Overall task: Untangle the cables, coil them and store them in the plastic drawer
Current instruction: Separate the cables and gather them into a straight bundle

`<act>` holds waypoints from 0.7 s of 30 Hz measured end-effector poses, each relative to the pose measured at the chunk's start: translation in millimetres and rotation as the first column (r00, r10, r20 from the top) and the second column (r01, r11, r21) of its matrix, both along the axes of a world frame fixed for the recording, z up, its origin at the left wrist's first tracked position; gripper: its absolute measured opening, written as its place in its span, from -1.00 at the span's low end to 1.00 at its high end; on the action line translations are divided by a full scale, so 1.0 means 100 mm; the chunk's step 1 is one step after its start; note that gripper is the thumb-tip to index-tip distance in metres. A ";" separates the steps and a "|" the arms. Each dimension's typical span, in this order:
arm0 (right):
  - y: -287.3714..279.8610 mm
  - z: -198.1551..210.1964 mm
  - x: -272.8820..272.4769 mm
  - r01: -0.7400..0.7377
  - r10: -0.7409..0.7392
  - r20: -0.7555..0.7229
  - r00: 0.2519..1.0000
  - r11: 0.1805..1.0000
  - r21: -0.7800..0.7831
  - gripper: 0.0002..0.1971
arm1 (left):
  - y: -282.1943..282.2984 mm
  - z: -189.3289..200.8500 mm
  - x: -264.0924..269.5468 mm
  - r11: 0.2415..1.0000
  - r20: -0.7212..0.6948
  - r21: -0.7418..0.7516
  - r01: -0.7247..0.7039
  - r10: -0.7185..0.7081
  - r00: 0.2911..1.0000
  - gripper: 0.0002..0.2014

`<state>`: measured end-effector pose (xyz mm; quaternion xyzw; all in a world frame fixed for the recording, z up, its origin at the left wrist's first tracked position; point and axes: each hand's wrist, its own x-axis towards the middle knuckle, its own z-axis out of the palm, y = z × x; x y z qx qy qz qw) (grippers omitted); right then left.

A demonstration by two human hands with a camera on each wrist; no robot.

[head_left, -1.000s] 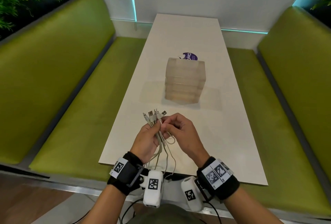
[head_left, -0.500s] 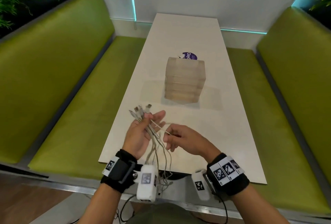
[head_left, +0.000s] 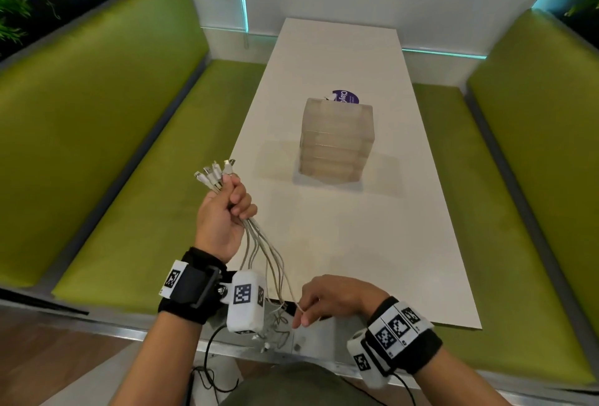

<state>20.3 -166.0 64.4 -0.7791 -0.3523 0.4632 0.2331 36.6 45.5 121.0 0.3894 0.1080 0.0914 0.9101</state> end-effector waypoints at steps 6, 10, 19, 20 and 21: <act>-0.03 -0.07 0.09 0.247 -0.234 0.154 0.960 0.966 -0.075 -0.36 | -0.18 0.01 -0.06 0.991 -0.037 0.034 0.126 -0.125 0.991 -0.71; -0.04 0.15 0.22 0.498 -0.527 0.121 0.841 0.842 0.206 -0.11 | -0.40 -0.03 -0.11 0.968 -0.057 0.060 0.245 -0.241 0.969 -0.77; 0.08 0.28 0.15 0.493 -0.462 -0.175 0.869 0.784 0.377 -0.30 | -0.63 0.00 -0.09 0.818 -0.118 0.391 0.423 -0.411 0.904 -0.79; 0.05 0.32 0.17 0.540 -0.489 -0.232 0.841 0.725 0.427 -0.19 | -0.63 0.01 -0.11 0.768 -0.132 0.468 0.436 -0.427 0.895 -0.85; 0.03 0.36 0.19 0.594 -0.516 -0.299 0.803 0.650 0.473 -0.12 | -0.64 0.00 -0.12 0.706 -0.147 0.550 0.447 -0.445 0.883 -0.92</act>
